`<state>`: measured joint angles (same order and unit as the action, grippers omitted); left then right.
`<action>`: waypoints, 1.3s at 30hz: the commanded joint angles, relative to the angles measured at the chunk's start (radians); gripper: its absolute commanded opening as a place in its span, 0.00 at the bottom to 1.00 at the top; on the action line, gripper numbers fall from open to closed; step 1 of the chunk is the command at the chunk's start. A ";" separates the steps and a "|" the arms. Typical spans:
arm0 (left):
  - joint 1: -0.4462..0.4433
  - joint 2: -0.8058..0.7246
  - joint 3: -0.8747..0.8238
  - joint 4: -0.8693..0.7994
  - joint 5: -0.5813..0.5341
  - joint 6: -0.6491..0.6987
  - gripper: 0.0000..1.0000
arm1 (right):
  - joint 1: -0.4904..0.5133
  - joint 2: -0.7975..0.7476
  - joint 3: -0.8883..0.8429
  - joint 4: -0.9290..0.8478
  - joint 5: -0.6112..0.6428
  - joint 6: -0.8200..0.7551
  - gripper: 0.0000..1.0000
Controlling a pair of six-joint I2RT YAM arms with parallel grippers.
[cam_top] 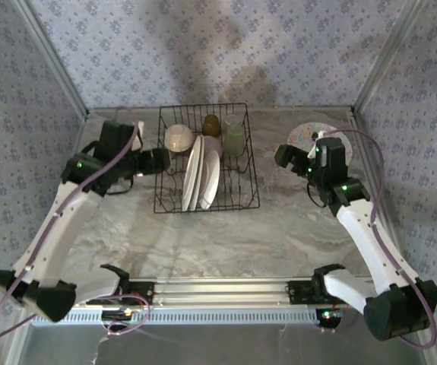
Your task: Unload the mixed dishes from the dish rack
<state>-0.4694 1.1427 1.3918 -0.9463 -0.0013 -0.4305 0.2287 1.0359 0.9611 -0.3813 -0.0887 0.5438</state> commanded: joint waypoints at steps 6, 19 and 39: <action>-0.299 -0.045 -0.085 -0.029 -0.198 0.005 0.54 | 0.005 -0.050 -0.021 -0.061 -0.089 -0.038 1.00; -0.509 0.112 -0.094 -0.009 -0.456 -0.111 0.48 | -0.003 -0.044 -0.050 -0.077 -0.178 -0.085 1.00; -0.514 0.168 -0.079 0.025 -0.491 -0.129 0.43 | -0.013 -0.073 -0.070 -0.009 -0.352 -0.064 1.00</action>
<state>-0.9775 1.3239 1.2953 -0.9352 -0.4934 -0.5514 0.2138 0.9794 0.9009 -0.4141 -0.3851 0.4744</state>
